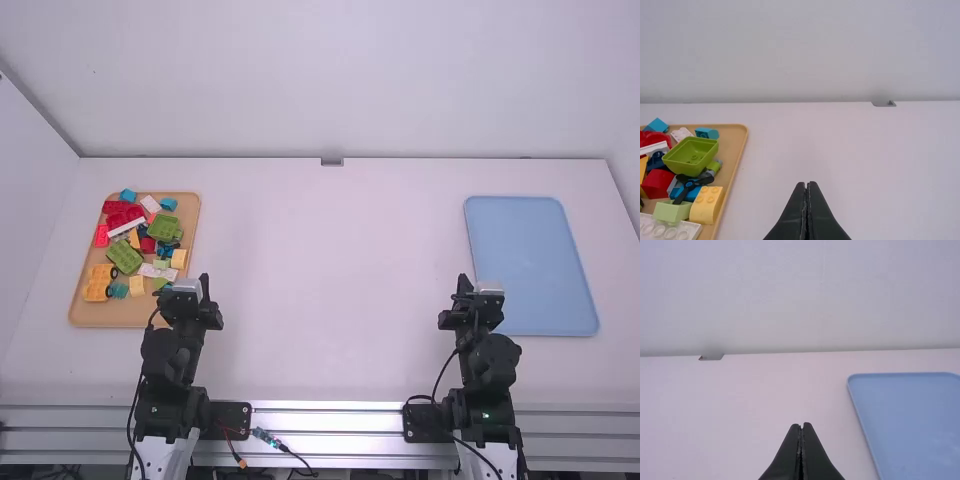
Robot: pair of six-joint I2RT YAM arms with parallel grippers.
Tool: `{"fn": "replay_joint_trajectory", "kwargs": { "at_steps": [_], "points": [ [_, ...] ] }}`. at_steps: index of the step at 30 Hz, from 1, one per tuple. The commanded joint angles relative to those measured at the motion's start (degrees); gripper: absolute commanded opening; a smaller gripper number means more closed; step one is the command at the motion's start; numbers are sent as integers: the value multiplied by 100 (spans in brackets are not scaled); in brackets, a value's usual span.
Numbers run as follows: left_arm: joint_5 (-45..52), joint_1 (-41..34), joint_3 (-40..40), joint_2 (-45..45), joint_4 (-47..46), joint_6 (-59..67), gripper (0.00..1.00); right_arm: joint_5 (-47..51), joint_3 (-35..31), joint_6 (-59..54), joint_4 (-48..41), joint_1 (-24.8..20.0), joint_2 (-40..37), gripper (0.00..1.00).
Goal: Assemble lego blocks to make yellow taxi
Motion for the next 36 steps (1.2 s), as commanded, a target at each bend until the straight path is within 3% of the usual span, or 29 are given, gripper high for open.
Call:
{"fn": "replay_joint_trajectory", "kwargs": {
  "at_steps": [1,9,14,15,22,27,36],
  "points": [
    [14,-14,14,14,14,14,1,-3,14,-23,14,14,14,1],
    [195,-240,358,358,358,284,7,-234,330,-330,162,90,330,6],
    [192,-243,613,613,106,282,11,-232,544,-444,-53,96,544,10],
    [195,-240,1044,1044,319,422,19,-243,903,-481,-411,-57,903,16],
    [195,-240,1044,1044,319,422,19,-243,903,-481,-411,-57,903,16],
    [192,-240,1340,1340,615,718,24,-234,1132,-481,-614,-195,1132,20],
    [177,-243,1937,1937,1212,958,34,-603,1547,-543,-199,-240,1547,27]
  ]
}}
